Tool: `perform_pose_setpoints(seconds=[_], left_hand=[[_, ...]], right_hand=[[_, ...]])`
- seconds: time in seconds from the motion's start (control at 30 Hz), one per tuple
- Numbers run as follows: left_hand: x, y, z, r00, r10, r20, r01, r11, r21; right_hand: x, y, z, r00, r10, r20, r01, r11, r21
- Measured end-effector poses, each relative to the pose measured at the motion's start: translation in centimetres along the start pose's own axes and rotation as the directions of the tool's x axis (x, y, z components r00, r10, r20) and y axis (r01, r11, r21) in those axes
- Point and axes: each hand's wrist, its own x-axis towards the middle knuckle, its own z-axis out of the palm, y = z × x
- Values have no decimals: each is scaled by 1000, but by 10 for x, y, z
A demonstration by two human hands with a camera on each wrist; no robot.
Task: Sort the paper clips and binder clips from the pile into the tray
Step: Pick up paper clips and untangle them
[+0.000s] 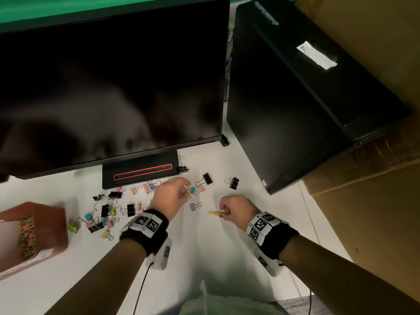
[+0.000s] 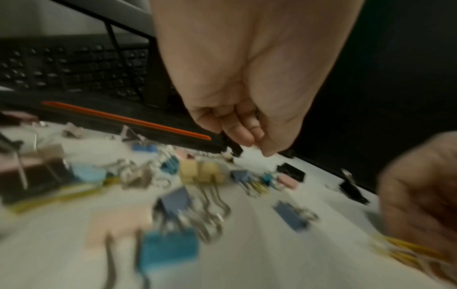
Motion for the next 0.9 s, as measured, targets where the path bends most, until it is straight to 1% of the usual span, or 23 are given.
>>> perform_pose_setpoints(seconds=[0.07,0.13,0.2,0.23,0.27,0.3,0.4,0.47,0.57,0.63,0.7,0.77,0.83,0.9], left_hand=[[13,-11,-8,998,-54,32,53,997,48],[22,-16,-11,988,-77,133,65,993,98],[25,-13,-12,971,-38,234,-3,985,171],[26,-10,-12,966,-19,257,-39,976,216],[25,-7,-12,966,-3,258,-65,966,252],[25,-7,-13,967,-9,255,-63,960,274],[17,-11,-15,957,-85,277,14,968,249],[8,-15,-14,950,-108,294,38,971,235],[-3,-19,-17,965,-93,246,37,974,225],[-7,-21,-21,967,-78,243,26,978,209],[-8,-23,-25,963,-46,265,-11,977,212],[-8,-26,-27,949,4,314,-84,967,242],[-7,-25,-27,930,53,363,-163,946,280],[-5,-20,-26,916,73,394,-221,912,345]], right_hand=[[2,-2,-1,1000,-3,26,4,999,-37],[2,-5,-2,999,-1,44,4,997,-74],[3,-7,-2,998,9,56,-3,994,-105],[3,-7,-1,998,13,59,-6,993,-122],[3,-7,0,998,17,62,-8,991,-137],[4,-7,1,998,21,63,-12,989,-146],[5,-5,5,998,22,51,-14,990,-144],[5,-5,4,999,20,46,-14,991,-132],[6,-5,3,999,29,45,-25,995,-98],[7,-6,3,999,35,42,-30,994,-103],[7,-7,4,999,37,38,-32,990,-136],[7,-8,5,998,34,44,-26,983,-180],[8,-9,6,998,37,48,-26,977,-214],[9,-11,7,997,53,48,-40,974,-223]])
